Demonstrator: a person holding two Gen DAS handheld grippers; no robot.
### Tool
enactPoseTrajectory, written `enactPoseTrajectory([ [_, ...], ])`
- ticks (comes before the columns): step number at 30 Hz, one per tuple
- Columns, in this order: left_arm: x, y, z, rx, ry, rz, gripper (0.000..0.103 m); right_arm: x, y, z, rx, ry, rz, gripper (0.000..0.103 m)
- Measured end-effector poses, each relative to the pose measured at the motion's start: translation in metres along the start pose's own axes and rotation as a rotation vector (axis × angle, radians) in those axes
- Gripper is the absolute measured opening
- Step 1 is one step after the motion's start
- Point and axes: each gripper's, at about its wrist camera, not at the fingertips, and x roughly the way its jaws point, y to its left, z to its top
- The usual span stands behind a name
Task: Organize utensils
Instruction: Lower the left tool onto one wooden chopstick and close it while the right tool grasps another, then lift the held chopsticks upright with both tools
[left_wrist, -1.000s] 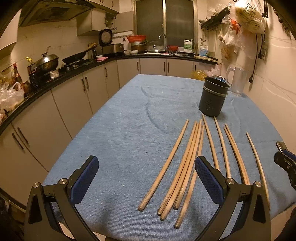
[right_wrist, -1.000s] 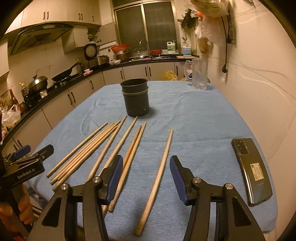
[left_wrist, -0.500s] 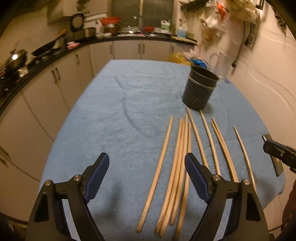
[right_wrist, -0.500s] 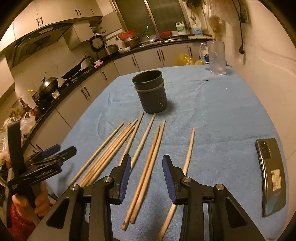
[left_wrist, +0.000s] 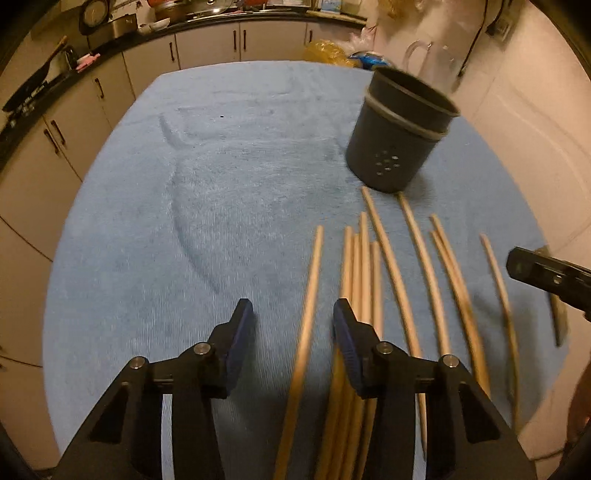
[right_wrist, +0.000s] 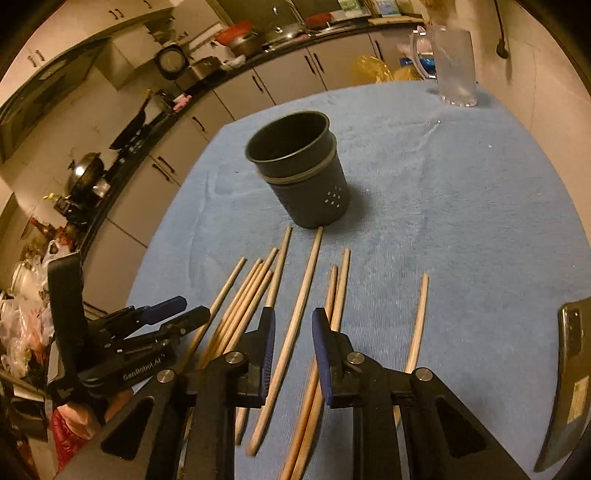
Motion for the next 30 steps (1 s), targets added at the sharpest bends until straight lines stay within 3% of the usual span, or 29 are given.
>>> enactPoseTrajectory([
  [2, 0.012, -0.003, 0.005, 0.012, 0.033, 0.022, 0.025, 0.007, 0.000, 0.003, 0.006, 0.013, -0.003, 0.022],
  [8, 0.016, 0.002, 0.009, 0.000, 0.028, 0.087, 0.007, 0.023, 0.002, 0.021, 0.016, 0.042, -0.021, 0.022],
  [13, 0.012, 0.022, 0.007, -0.057, 0.032, 0.092, 0.006, 0.050, 0.008, 0.036, -0.006, 0.073, -0.074, 0.022],
  [19, 0.012, 0.026, 0.009, -0.058, 0.036, 0.079, 0.006, 0.079, 0.009, 0.049, -0.002, 0.104, -0.127, 0.022],
  [21, 0.012, 0.024, 0.009, -0.054, 0.033, 0.079, 0.006, 0.087, 0.011, 0.051, -0.017, 0.117, -0.184, 0.022],
  [23, 0.013, 0.024, 0.011, -0.052, 0.032, 0.078, 0.006, 0.091, 0.010, 0.052, -0.005, 0.127, -0.176, 0.022],
  [27, 0.015, 0.022, 0.012, -0.042, 0.016, 0.086, 0.006, 0.097, 0.018, 0.050, -0.044, 0.136, -0.179, 0.016],
  [28, 0.017, 0.022, 0.014, -0.040, 0.013, 0.087, 0.006, 0.099, 0.021, 0.050, -0.058, 0.147, -0.172, 0.009],
  [30, 0.016, 0.024, 0.015, -0.047, 0.004, 0.076, 0.006, 0.099, 0.025, 0.048, -0.076, 0.144, -0.171, 0.008],
])
